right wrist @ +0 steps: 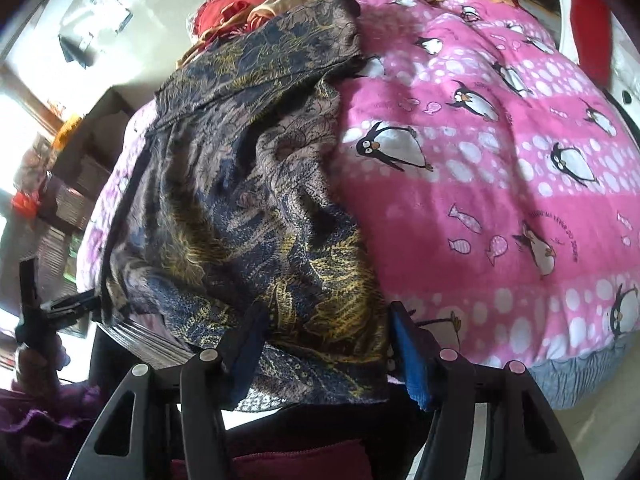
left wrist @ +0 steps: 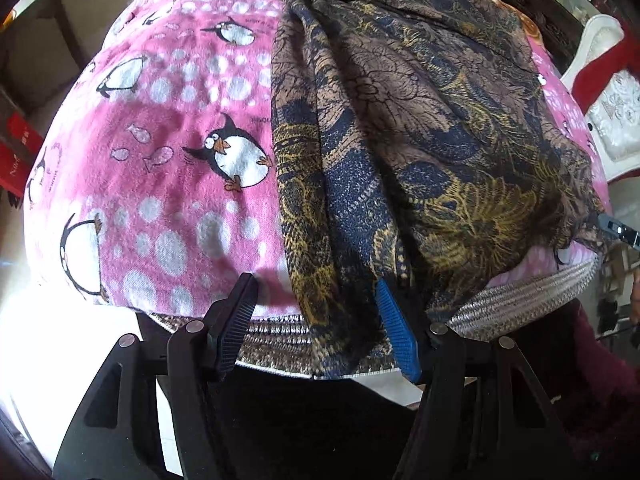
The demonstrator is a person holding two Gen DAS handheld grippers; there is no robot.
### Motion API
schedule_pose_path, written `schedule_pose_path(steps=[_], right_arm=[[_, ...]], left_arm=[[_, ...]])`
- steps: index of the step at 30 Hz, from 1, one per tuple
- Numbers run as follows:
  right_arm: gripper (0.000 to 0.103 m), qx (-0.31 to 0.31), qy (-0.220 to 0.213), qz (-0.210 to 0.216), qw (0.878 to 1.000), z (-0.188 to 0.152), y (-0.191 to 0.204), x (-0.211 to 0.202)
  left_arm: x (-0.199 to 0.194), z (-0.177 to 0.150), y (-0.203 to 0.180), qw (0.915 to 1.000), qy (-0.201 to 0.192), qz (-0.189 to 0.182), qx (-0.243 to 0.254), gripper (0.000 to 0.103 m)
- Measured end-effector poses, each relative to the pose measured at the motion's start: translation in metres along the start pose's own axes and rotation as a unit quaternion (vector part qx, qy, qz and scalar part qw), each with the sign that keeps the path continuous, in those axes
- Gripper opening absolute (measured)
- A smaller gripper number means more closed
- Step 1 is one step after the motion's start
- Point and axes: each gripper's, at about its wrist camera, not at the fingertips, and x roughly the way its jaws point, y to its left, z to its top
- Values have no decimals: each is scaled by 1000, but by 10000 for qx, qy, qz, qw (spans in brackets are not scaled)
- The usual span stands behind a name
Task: Fold small clothes
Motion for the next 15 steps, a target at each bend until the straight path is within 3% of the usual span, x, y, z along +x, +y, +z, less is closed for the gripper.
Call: schedule_pose_path(steps=[4,5,6,9,14,15], right_arm=[[40,-153,28,-260,9995,3,1,2],[33,-244,26,-279,9993,3,1,0],[31,-259,10,-238,9994,4,-1,-3],[29,-95,-14,-55,9999,6,-8,-10],[29,-46,-74,121,9999,9,-5,-8],[29,-68,-30,120,9999,9,-3,-6]], left_arm=[[1,2,-7,9998,44,129,144,64],[1,2,-5,9998,43,120,143,62],[1,3,-4,9999,34,116,109,53],[-5,3,3,9999,86,-70,-44,29],[-1,5,0,9998,177,-112,-44,29],[-1,5,-2,9998,167,-145,-27,32]])
